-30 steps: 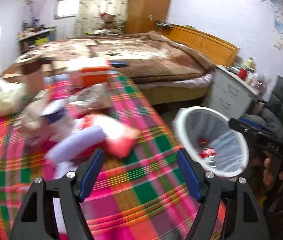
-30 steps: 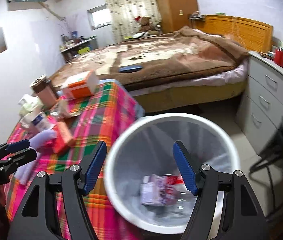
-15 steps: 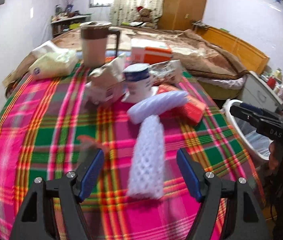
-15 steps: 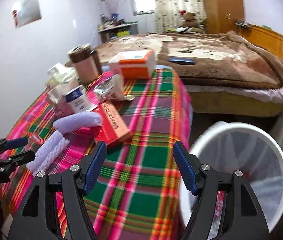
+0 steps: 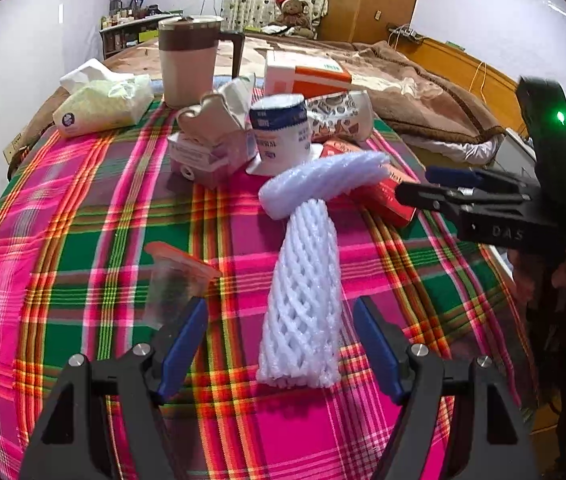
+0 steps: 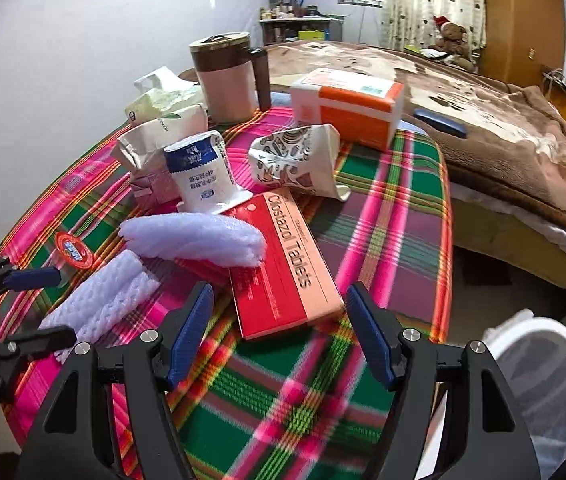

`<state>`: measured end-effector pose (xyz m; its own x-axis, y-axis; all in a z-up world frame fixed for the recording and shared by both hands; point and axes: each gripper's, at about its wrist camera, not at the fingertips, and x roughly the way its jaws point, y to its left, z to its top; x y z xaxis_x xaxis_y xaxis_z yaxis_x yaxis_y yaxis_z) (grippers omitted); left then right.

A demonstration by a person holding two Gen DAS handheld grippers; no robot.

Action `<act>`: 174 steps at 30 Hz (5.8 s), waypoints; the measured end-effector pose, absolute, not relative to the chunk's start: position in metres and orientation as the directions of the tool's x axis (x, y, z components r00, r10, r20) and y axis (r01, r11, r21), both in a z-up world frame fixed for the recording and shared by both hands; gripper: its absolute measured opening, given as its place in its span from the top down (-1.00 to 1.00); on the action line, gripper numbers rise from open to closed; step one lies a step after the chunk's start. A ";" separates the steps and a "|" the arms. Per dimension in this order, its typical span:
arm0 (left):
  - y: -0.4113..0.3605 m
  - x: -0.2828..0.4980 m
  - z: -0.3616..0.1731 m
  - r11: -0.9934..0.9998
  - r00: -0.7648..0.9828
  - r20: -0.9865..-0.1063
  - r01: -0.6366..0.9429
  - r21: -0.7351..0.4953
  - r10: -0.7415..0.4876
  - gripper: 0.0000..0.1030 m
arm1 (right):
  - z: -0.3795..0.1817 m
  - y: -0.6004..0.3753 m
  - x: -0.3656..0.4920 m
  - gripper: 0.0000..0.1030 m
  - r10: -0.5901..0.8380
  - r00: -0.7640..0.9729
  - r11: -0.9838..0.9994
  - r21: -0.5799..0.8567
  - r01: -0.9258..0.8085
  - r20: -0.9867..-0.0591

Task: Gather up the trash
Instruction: 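Move both tools back over the table toward the foam nets and red box, then grasp the red Cilostazol Tablets box with the right tool while the left tool grasps a white foam net, then carry the box and foam net over the wastebasket and open both tools to drop them, then move both tools back over the table toward the remaining foam net and cup, then grasp the twisted white foam net with the right tool while the left tool grasps the clear plastic cup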

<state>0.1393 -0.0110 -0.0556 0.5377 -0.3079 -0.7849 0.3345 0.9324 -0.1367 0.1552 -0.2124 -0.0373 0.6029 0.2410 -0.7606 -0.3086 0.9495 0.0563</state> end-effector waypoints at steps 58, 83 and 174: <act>-0.080 0.131 -0.030 0.868 0.529 -0.730 0.463 -0.179 -0.433 0.29 | -0.023 -0.273 0.073 -0.33 0.146 0.662 0.989 0.121 -0.084 -0.735; -0.269 0.133 -0.020 0.663 0.323 -0.744 0.719 -0.210 -0.585 0.27 | -0.019 -0.402 0.017 -0.32 -0.123 0.692 0.945 0.130 0.301 -0.711; 0.040 0.172 -0.071 0.947 0.554 -0.779 0.277 -0.160 -0.294 0.31 | -0.058 -0.142 0.183 0.46 0.296 0.464 0.878 0.047 -0.476 -0.835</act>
<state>0.1717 0.0405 -0.0710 0.5543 -0.2939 -0.7787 0.2772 0.9473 -0.1603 0.1825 -0.1422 -0.0577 0.4641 0.2960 -0.8349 -0.4757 0.8783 0.0470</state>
